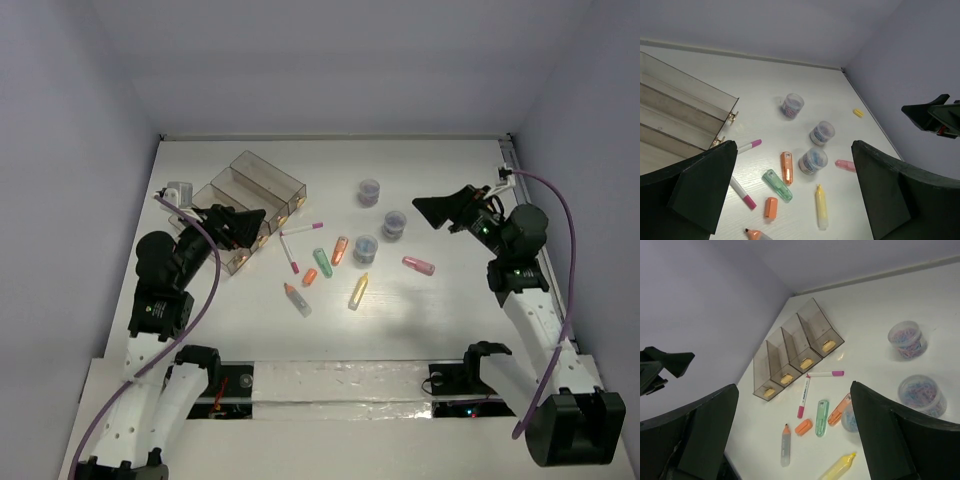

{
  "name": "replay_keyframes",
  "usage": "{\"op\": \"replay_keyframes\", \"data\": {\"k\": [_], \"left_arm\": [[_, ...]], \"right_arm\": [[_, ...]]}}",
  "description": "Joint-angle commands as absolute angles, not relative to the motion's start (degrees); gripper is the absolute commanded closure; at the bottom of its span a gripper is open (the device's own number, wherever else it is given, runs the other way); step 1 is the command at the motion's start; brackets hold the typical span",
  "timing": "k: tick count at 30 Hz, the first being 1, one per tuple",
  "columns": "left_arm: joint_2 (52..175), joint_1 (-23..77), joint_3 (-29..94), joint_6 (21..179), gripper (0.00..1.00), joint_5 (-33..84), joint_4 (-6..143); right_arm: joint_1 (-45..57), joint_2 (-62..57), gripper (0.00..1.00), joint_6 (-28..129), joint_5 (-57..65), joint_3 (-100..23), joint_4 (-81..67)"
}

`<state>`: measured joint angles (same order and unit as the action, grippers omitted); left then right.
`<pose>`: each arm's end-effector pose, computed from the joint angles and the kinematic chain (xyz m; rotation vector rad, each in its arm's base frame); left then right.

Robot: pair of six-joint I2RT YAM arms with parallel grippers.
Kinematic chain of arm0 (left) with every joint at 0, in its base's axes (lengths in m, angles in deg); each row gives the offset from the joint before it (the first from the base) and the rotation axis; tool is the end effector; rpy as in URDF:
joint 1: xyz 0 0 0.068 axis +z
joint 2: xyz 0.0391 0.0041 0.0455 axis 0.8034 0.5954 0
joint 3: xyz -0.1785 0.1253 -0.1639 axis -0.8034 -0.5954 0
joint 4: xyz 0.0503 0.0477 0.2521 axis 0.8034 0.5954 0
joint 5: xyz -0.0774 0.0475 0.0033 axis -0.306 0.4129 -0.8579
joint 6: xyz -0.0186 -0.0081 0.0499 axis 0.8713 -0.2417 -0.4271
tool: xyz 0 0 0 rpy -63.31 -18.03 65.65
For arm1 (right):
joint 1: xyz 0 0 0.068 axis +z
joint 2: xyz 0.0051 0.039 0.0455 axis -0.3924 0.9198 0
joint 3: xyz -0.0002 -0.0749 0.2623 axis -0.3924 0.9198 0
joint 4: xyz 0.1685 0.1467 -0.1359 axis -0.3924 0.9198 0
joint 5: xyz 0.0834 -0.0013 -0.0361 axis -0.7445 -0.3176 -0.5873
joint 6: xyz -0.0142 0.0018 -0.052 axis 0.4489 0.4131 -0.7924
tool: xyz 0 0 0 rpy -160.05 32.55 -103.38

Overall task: Sort the stationery into containers
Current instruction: Pick up the stationery from the center of the board.

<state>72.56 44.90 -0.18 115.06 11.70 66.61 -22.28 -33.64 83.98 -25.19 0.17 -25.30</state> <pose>0.1416 -0.0349 0.3627 0.1014 1.4556 -0.7744 0.2041 0.0243 0.3277 -0.0076 1.5984 1.0417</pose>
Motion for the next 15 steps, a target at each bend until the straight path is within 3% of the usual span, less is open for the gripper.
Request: {"op": "replay_keyframes", "data": {"k": [1,7,15], "left_arm": [[71.4,44.8,1.6,113.9,0.01,10.8,65.1],[71.6,44.8,2.1,112.8,0.01,9.9,67.5],[72.7,44.8,0.7,111.0,0.01,10.0,72.3]], "right_arm": [[-22.3,-32.5,0.00,84.2,-26.3,-2.3,-28.8],[-20.4,-25.0,0.00,83.8,-22.8,-2.9,-29.0],[-13.5,-8.5,0.00,75.3,-9.3,-14.2,-20.9]]}}
